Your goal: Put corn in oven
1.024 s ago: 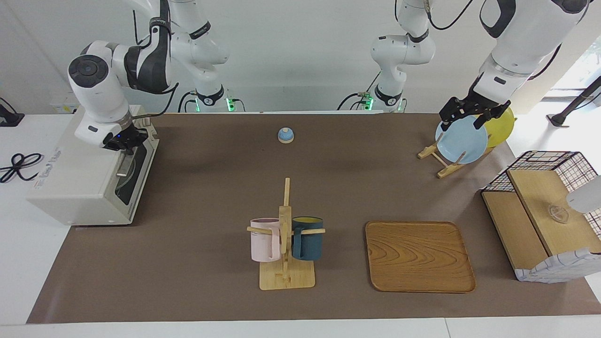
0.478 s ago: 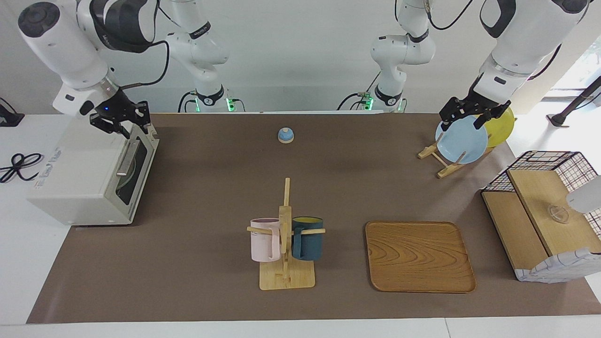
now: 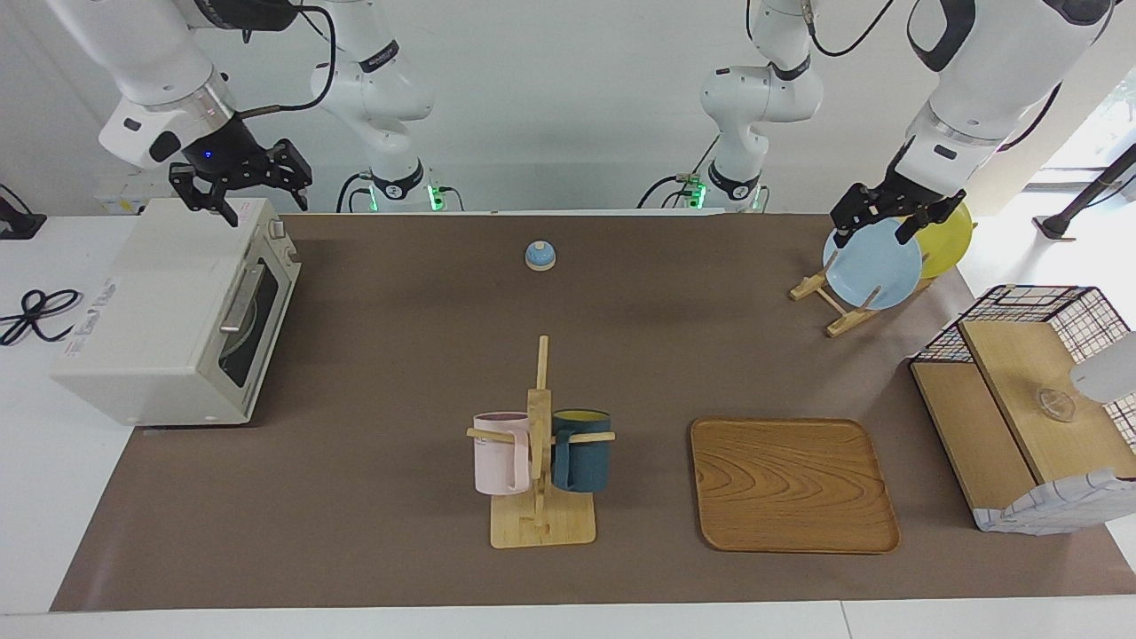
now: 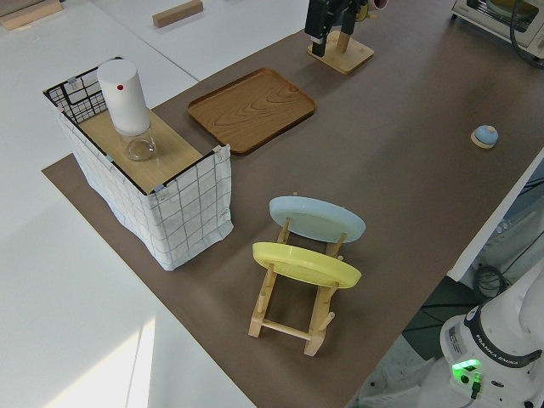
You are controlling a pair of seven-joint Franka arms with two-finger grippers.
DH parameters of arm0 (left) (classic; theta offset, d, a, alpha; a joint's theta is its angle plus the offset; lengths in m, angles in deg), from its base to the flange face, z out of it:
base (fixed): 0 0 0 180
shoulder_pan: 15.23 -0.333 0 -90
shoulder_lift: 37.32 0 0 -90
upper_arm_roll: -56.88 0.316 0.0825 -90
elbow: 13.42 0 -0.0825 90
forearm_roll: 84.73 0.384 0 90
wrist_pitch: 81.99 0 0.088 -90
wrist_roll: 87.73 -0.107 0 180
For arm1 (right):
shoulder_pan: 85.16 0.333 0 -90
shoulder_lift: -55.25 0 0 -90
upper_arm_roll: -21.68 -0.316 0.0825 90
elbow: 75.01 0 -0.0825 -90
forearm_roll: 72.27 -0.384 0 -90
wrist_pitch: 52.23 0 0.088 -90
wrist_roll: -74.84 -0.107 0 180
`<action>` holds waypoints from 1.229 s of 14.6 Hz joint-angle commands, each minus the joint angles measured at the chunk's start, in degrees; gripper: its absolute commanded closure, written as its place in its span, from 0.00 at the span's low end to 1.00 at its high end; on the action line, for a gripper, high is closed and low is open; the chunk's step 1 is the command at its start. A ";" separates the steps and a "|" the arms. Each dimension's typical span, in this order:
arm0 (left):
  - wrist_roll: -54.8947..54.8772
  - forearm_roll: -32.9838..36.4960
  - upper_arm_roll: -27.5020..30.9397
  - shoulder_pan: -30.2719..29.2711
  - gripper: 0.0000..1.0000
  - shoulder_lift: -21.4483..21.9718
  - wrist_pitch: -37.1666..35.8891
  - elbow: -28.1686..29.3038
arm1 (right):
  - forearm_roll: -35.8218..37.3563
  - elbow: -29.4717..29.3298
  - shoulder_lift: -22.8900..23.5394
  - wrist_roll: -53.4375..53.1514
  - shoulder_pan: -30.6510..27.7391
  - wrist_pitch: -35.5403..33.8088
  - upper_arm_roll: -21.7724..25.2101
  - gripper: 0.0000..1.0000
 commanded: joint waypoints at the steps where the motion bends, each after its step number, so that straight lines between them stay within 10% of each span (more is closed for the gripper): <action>1: -0.32 -0.58 -0.27 -0.69 0.00 0.50 -0.72 0.48 | 1.08 -2.22 2.03 -2.45 -0.07 -1.13 -0.05 0.00; 6: -0.32 -0.58 -0.27 -0.69 0.00 0.50 -0.72 0.48 | 1.61 -6.59 4.40 -7.97 9.86 -4.03 6.35 0.00; 18: -0.32 -0.58 -0.27 -0.69 0.00 0.50 -0.72 0.48 | 1.00 -6.97 4.76 -8.78 9.43 -4.56 6.80 0.00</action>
